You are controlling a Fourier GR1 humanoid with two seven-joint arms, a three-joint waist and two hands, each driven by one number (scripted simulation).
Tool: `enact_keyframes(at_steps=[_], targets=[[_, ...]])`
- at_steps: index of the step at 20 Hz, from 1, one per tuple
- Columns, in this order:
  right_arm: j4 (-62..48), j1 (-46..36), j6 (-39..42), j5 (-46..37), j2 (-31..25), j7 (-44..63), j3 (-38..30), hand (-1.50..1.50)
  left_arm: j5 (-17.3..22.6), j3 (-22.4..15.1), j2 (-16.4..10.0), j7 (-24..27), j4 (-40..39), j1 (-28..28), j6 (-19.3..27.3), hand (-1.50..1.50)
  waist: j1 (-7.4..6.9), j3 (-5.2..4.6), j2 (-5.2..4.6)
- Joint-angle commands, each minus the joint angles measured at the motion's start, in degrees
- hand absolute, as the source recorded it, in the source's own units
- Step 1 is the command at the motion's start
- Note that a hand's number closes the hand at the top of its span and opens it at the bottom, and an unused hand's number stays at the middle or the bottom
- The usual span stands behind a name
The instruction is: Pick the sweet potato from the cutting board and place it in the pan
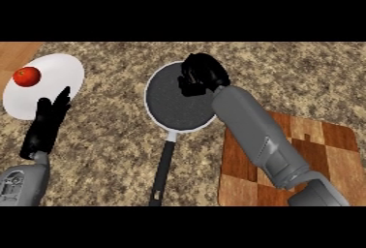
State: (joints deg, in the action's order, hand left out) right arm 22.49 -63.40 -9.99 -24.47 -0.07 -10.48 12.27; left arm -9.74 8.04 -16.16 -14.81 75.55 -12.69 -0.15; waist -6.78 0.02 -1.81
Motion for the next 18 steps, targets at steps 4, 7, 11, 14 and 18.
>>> enact_keyframes(at_steps=[4,7,11,14,18], targets=[[-4.2,0.5,1.8,9.0,0.1,-1.5,2.1,-1.5,-0.2,-1.3,0.8,-1.2,-1.1,-4.3,-0.7,0.0,-2.91,0.06,-0.87],[-3.6,2.9,0.4,11.5,0.1,-4.0,4.4,-1.5,-1.3,-2.0,1.5,0.8,-2.0,-4.0,0.4,0.0,-3.97,0.05,-0.95],[-3.3,1.9,-1.9,15.5,0.1,-5.4,3.5,-1.5,-1.3,-2.5,1.9,0.7,-2.1,-3.0,-0.2,0.0,-4.32,0.09,-0.99],[-1.2,2.5,-2.1,20.2,0.1,-8.0,3.0,-1.5,-2.0,-2.6,2.2,0.7,-2.5,-4.1,0.7,0.0,-4.2,0.11,-0.84],[-1.0,2.7,-6.1,24.7,0.1,-10.2,2.5,-1.5,-1.6,-2.0,1.2,-0.1,-2.1,-3.9,0.0,0.0,-3.6,0.09,-0.47]])
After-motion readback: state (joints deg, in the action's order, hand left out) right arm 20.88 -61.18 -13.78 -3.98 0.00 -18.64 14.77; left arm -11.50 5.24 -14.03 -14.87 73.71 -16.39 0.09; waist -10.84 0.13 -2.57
